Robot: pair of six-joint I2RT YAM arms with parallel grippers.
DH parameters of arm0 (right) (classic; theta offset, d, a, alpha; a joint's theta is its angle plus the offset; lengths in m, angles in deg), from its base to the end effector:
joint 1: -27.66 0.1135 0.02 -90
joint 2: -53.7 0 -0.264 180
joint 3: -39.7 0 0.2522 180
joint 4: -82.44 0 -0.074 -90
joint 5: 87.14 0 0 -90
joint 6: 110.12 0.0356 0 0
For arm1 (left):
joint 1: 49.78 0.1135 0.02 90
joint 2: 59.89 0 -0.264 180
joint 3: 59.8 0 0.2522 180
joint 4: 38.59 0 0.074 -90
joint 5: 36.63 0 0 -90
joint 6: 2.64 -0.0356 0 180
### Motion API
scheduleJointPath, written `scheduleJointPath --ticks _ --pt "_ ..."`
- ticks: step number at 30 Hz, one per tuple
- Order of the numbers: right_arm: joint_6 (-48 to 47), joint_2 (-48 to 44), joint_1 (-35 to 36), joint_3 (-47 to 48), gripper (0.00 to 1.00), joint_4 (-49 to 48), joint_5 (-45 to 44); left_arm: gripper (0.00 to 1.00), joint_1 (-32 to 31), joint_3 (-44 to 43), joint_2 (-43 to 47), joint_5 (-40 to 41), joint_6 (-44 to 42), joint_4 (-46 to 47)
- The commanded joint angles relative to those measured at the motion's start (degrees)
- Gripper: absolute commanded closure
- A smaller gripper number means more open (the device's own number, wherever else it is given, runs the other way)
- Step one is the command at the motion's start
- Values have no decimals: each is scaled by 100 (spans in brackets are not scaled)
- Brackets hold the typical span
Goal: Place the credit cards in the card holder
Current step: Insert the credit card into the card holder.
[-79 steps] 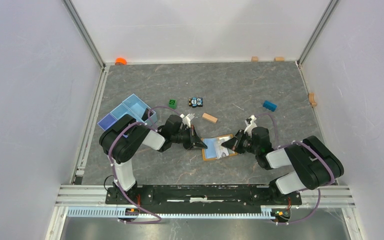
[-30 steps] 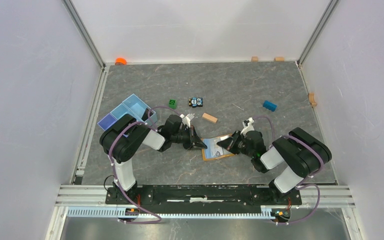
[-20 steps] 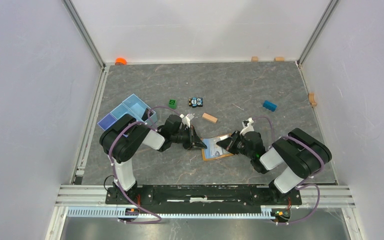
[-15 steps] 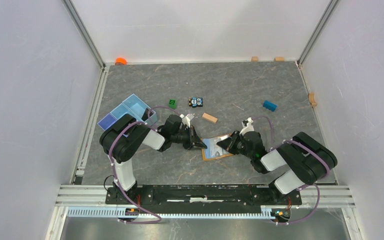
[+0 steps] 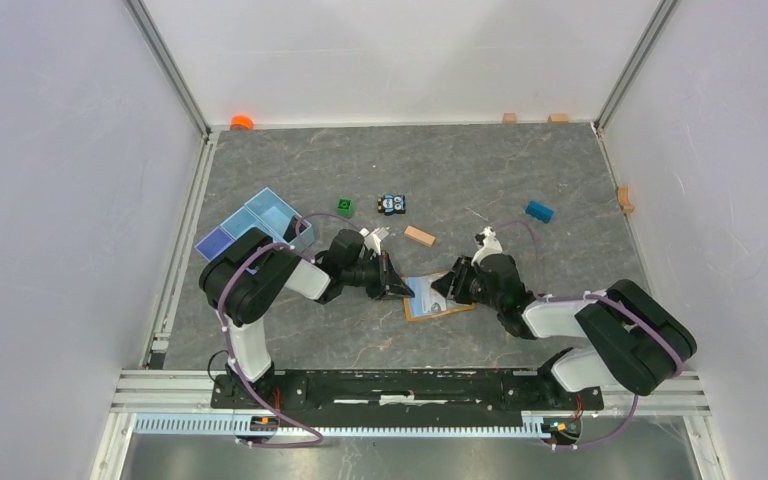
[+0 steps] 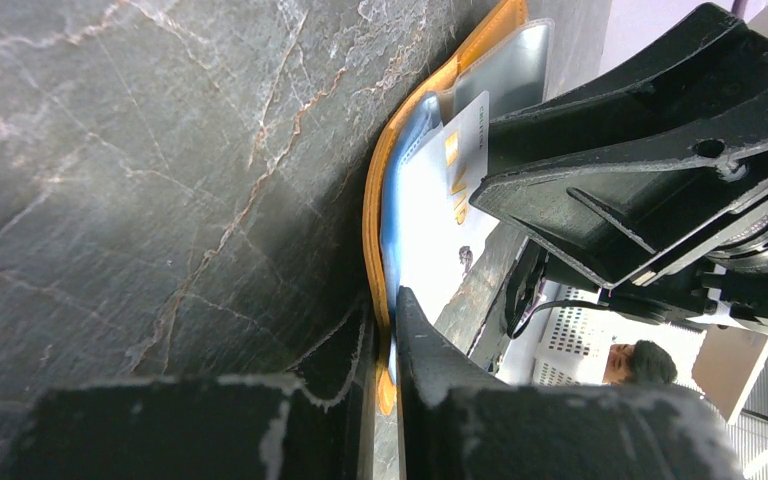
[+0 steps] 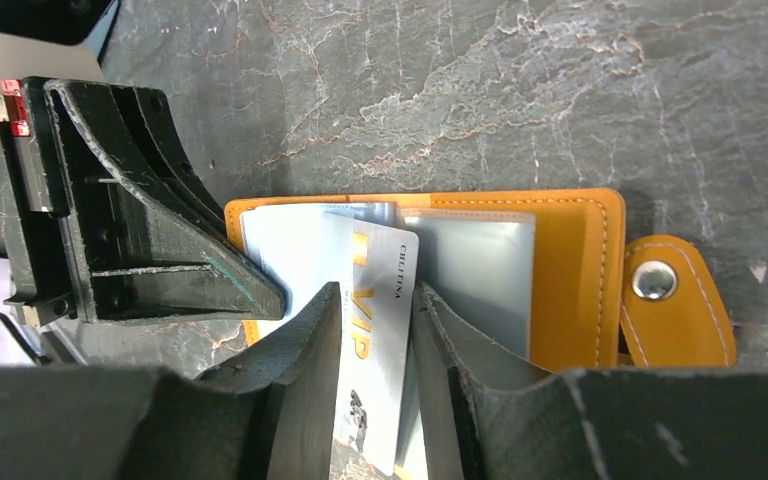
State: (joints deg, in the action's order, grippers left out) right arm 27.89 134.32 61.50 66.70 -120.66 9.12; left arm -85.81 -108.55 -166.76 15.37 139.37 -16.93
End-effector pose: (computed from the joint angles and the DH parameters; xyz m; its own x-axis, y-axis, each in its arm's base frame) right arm 0.1812 0.1262 0.1154 -0.7516 0.3856 -0.5352 -0.1090 0.7276 0.6773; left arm 0.2393 -0.2012 0.0913 -0.9767 -0.0575 -0.2067 0.1530 0.4885 -0.8591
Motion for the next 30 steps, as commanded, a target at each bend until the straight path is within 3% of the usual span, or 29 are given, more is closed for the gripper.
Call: scheduleJointPath --ticks 1,15,22,30 --pt "-654 51 133 198 62 1215 -591 90 -36 54 -83 78 -121 -190" --pt "-708 121 749 614 57 1399 -895 72 -36 -26 -19 -6 -90 -120" --pt "-485 63 937 622 52 1194 -737 71 -36 -6 -9 -50 -24 11" --pt "-221 114 1125 658 55 950 -653 71 -36 0 -9 -67 88 177"
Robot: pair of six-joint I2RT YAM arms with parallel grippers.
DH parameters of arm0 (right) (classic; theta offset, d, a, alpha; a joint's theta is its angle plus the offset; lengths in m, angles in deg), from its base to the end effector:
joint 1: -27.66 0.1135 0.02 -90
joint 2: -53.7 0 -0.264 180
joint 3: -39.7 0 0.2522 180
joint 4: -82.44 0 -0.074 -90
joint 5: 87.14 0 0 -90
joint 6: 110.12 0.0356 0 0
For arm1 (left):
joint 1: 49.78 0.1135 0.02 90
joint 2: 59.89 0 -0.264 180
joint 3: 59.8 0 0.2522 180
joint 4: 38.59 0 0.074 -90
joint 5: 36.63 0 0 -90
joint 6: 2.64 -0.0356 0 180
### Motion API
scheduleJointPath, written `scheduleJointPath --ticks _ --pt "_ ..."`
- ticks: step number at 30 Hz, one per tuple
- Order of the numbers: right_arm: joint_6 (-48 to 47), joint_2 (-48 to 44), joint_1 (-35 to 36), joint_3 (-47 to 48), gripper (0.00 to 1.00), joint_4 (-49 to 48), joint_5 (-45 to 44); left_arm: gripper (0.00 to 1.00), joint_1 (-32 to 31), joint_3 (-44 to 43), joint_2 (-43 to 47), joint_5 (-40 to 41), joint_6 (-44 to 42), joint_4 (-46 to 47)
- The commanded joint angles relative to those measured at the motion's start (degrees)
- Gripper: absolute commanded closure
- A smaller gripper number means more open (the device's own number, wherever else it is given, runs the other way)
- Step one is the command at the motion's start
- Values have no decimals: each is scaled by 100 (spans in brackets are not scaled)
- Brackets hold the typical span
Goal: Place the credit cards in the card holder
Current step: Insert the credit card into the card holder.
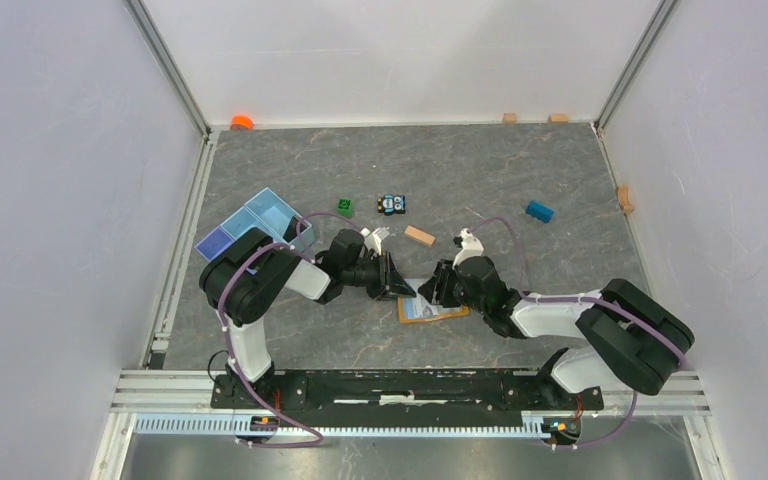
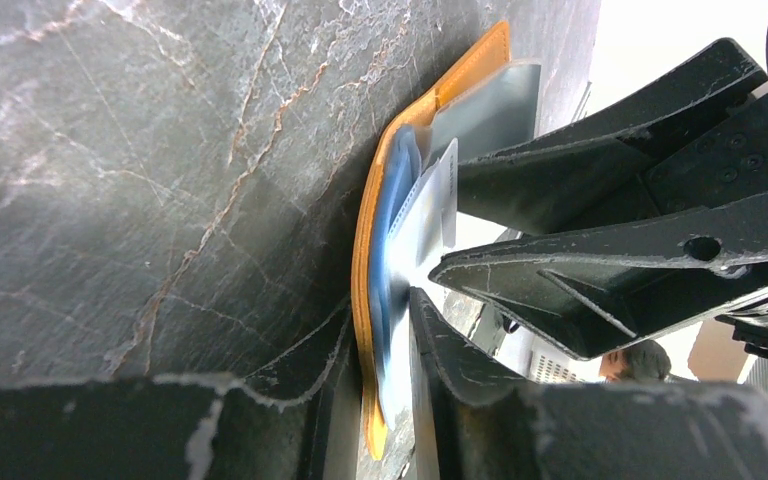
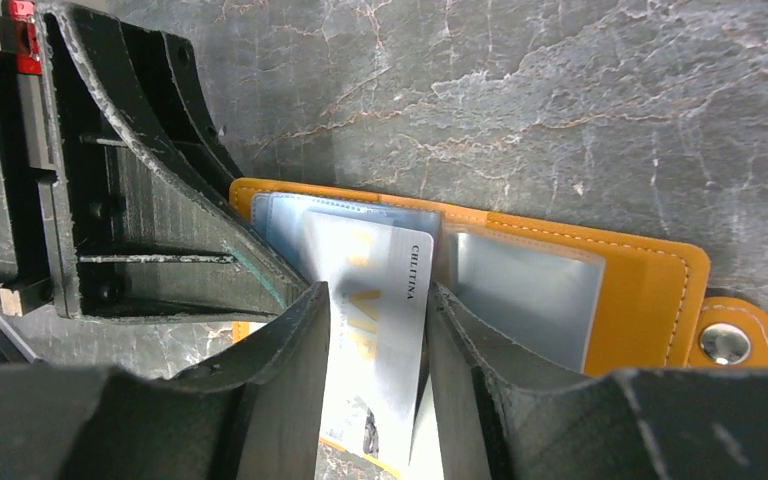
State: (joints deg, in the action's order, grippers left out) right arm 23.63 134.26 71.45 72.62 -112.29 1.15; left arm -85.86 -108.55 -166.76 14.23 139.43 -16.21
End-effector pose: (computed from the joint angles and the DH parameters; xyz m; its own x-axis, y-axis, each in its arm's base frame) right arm 0.1730 0.1644 0.1280 -0.7491 0.2394 -0.6177 -0.2154 0.7938 0.5688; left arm 0.2392 -0.2021 0.0926 -0.9771 -0.0450 -0.2081 0.1629 0.4712 -0.8669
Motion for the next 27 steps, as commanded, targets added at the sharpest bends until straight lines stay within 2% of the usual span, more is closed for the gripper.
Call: scheduleJointPath --ticks 1,4,12,14,16,20,27 --pt "246 141 145 78 56 80 154 71 -32 8 -11 46 105 132" --pt "431 194 229 76 61 -101 156 71 -40 52 -10 37 158 219" --pt "950 227 417 0 64 -611 156 72 -41 120 -36 3 315 476" --pt "1056 222 459 -51 71 -796 149 74 -40 148 -29 2 347 539" --pt "1034 196 470 -28 71 -742 110 78 -40 175 0 4 356 561" --pt "727 -80 464 -6 63 -244 -228 84 -32 249 95 52 317 513" --pt "177 -867 470 28 47 957 -935 84 -31 306 101 55 277 481"
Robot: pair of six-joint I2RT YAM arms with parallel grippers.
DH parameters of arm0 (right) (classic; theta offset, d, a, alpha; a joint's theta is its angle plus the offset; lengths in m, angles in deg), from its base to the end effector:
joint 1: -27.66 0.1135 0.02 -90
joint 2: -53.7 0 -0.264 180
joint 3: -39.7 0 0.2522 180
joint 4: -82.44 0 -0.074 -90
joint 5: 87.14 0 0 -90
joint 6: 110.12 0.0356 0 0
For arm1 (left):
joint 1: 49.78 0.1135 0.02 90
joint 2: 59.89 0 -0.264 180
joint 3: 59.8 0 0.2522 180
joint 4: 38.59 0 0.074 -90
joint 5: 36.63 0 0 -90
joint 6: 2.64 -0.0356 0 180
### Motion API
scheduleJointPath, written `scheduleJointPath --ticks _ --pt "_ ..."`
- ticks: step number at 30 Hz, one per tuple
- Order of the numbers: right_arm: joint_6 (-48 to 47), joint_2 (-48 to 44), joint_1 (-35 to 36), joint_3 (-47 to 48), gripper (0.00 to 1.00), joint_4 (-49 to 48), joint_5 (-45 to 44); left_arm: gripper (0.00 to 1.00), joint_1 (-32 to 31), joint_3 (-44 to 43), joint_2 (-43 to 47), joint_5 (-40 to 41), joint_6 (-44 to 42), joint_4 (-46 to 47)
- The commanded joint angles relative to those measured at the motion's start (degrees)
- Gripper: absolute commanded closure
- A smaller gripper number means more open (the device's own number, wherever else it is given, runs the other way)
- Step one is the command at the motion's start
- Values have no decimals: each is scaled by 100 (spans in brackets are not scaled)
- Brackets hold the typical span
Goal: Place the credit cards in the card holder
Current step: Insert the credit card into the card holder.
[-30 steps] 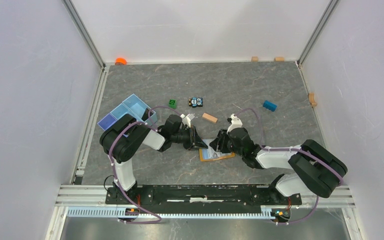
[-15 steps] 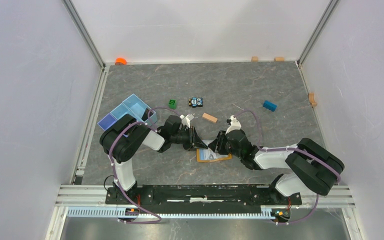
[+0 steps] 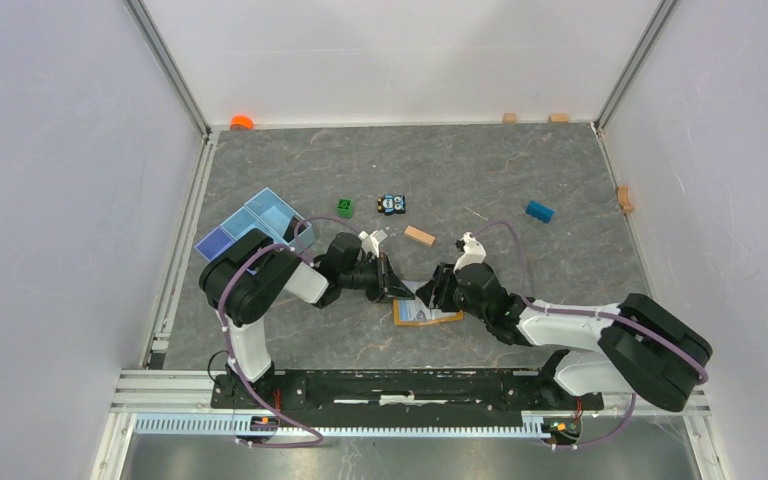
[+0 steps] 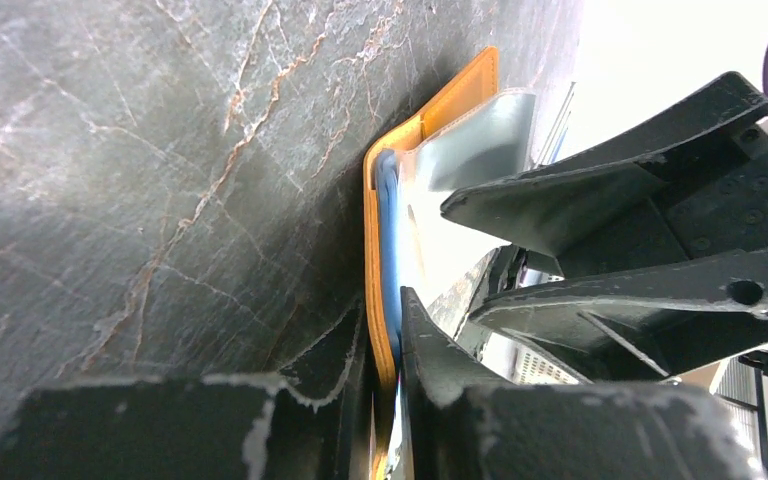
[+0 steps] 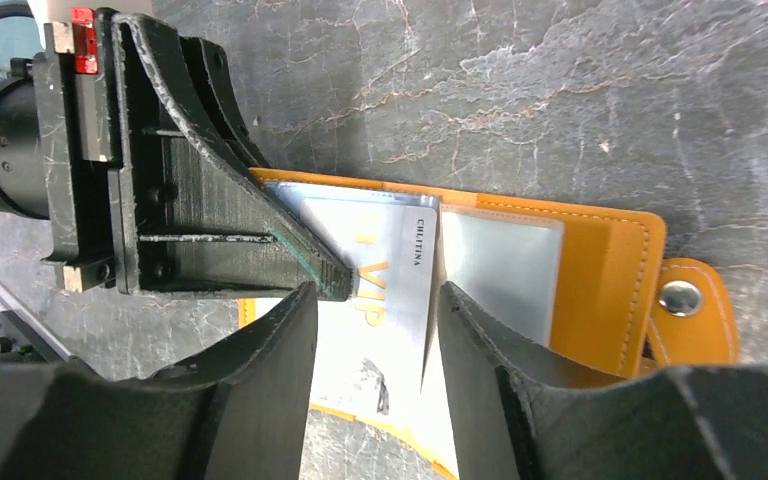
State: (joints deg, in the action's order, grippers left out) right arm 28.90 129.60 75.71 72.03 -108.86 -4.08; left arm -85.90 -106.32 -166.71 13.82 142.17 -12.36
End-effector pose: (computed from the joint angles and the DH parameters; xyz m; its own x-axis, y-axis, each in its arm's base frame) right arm 0.1575 0.1688 0.1373 -0.7399 0.2979 -0.6032 -0.1699 0.7848 0.5960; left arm 0.2333 -0.1983 0.0903 -0.9805 -0.0646 -0.1859 0.1377 0.4496 -0.8825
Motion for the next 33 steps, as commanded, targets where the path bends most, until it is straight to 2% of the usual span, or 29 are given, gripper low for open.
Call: scheduleJointPath --ticks 1,9,18,33 --pt "-384 -454 38 65 47 647 -366 84 -27 79 105 97 4 99" --pt "-436 -196 38 47 55 387 553 77 -25 46 105 106 -5 73" --pt "-487 100 39 168 58 495 566 74 -18 56 103 131 -14 37" --pt "-422 301 57 219 66 -175 1088 70 -18 74 92 219 83 92"
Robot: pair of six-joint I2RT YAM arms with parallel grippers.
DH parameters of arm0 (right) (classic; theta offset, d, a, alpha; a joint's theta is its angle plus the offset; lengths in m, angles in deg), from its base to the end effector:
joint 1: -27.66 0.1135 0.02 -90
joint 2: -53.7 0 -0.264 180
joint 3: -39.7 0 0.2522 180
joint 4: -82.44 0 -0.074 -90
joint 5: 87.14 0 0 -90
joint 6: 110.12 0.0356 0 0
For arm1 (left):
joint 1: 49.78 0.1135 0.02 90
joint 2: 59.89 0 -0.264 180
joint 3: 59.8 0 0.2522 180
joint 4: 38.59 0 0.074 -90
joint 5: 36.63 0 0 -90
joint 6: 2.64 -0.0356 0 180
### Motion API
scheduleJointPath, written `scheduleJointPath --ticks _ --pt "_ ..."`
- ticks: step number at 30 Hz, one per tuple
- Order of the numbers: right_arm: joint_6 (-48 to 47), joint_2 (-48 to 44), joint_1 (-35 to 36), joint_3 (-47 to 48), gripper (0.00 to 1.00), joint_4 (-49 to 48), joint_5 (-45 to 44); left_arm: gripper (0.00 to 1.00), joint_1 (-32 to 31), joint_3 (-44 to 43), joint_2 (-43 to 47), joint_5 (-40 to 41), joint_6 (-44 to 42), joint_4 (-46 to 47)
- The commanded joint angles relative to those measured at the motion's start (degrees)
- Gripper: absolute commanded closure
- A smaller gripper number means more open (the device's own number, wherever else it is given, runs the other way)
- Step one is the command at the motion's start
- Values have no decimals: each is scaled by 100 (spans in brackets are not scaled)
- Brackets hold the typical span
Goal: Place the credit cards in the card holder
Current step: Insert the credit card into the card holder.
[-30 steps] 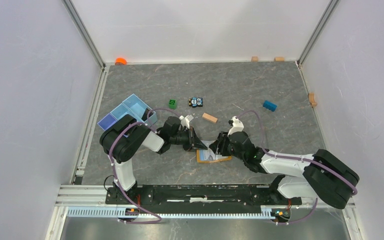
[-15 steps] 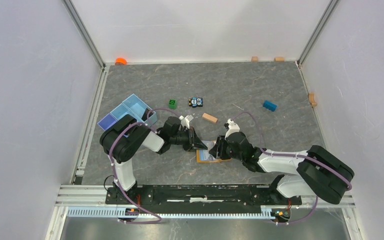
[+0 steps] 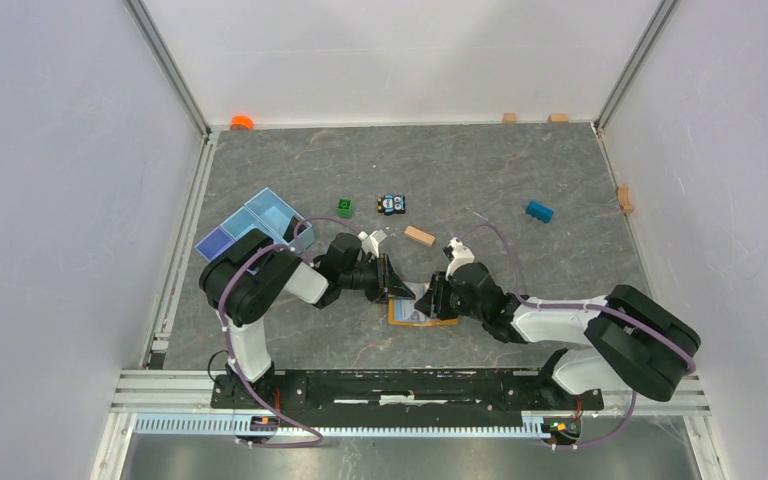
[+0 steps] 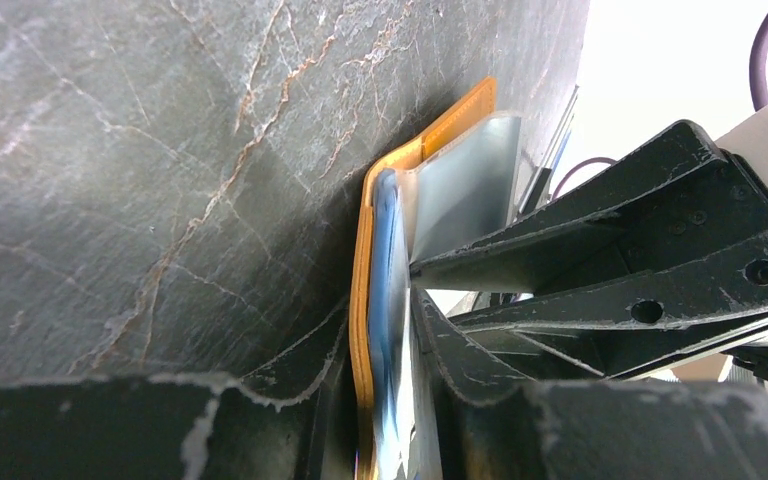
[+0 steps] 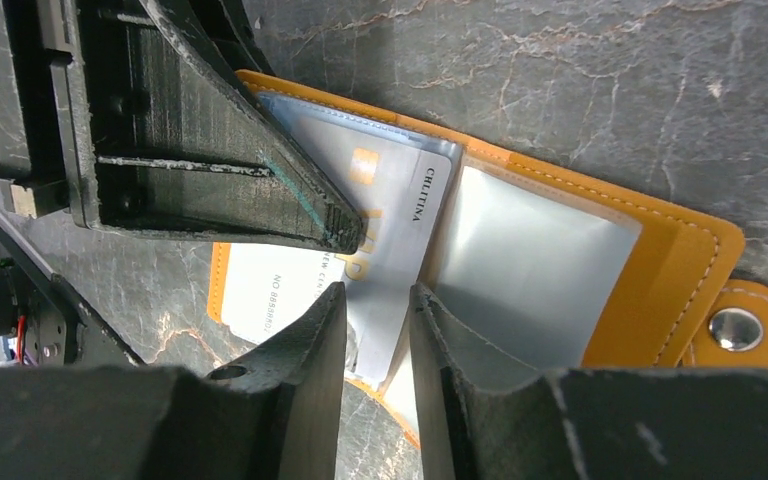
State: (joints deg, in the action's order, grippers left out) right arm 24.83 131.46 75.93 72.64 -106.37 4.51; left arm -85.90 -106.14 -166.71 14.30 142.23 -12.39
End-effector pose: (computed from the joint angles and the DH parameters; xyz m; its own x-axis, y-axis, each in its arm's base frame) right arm 0.1534 0.1735 0.1293 -0.8149 0.1473 -0.5605 -0.2624 0.7686 0.5835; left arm 0.2329 -0.1977 0.0895 -0.9802 -0.0708 -0.1851 0.1333 0.4558 -0.8801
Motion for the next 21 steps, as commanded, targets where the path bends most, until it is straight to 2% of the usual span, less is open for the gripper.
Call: scheduleJointPath --ticks 1,14,21 --pt "-20 126 36 156 67 -460 238 70 -18 60 92 172 76 100" --pt "67 353 124 296 72 -833 300 70 -23 181 57 233 267 396" --pt "-67 -13 140 260 69 -75 -344 70 -18 204 103 259 202 326"
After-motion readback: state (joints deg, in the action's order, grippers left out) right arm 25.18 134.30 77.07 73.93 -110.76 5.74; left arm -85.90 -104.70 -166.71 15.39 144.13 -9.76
